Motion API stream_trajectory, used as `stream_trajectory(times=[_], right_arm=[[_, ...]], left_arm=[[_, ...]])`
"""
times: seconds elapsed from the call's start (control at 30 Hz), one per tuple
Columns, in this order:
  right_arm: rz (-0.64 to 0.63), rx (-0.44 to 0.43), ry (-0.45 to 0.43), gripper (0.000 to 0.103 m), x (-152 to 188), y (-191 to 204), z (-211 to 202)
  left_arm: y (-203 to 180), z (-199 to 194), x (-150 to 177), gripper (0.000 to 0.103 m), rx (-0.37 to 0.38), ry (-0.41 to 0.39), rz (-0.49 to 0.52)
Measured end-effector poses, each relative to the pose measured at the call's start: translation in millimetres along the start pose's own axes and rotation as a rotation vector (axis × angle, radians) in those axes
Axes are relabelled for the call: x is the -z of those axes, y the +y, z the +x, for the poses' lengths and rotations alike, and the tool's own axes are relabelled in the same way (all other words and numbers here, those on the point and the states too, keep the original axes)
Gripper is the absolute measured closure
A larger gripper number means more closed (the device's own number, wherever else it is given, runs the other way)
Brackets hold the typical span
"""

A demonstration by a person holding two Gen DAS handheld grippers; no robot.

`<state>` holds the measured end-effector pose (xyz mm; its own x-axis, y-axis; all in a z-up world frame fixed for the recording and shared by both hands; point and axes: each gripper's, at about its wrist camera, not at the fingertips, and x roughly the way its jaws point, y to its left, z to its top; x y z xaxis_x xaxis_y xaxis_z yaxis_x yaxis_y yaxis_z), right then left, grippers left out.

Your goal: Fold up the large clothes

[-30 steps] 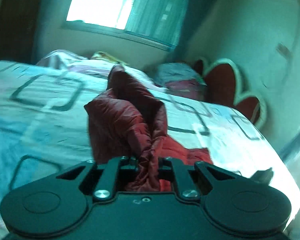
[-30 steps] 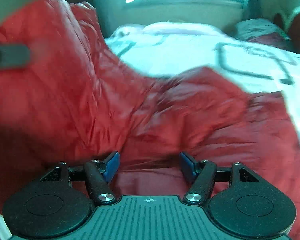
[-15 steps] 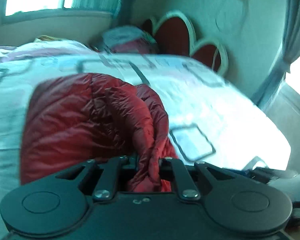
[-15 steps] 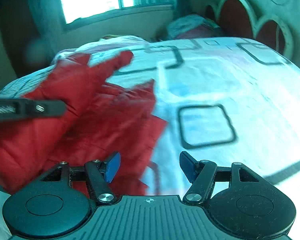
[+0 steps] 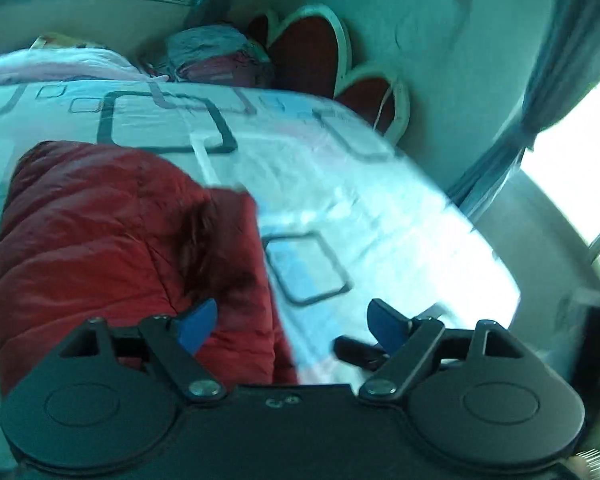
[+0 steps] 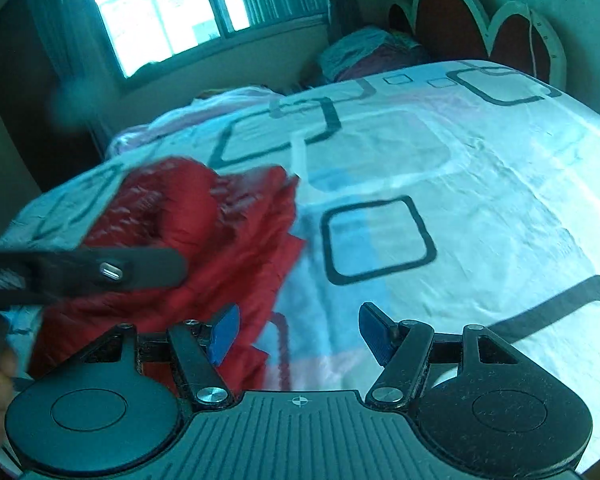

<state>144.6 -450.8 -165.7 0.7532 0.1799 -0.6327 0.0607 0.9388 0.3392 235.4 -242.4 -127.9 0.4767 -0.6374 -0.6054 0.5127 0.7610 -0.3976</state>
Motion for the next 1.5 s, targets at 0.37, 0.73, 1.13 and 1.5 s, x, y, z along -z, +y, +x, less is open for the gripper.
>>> stream_trajectory(times=[0.37,0.73,1.13,1.5], right_arm=[[0.141,-0.229,0.159,0.037,-18.9,26.3,30.4],[0.284,-0.244,0.249,0.037,-33.0,16.4,44.3],[0.287,-0.213,0.249,0.010,-27.5,20.9,38.8],[0.119,-0.060,0.246,0.085,-0.8,15.4,55.8]], left_arm=[[94.9,-34.3,14.5,0.035,-0.448,-0.153,-0.046],[92.0,5.9,43.9,0.043,-0.422,-0.126,0.085],[92.7,15.4,45.9,0.043,-0.377,-0.128,0.152],[115.2,4.9,32.4,0.040,-0.314,-0.121,0.079]])
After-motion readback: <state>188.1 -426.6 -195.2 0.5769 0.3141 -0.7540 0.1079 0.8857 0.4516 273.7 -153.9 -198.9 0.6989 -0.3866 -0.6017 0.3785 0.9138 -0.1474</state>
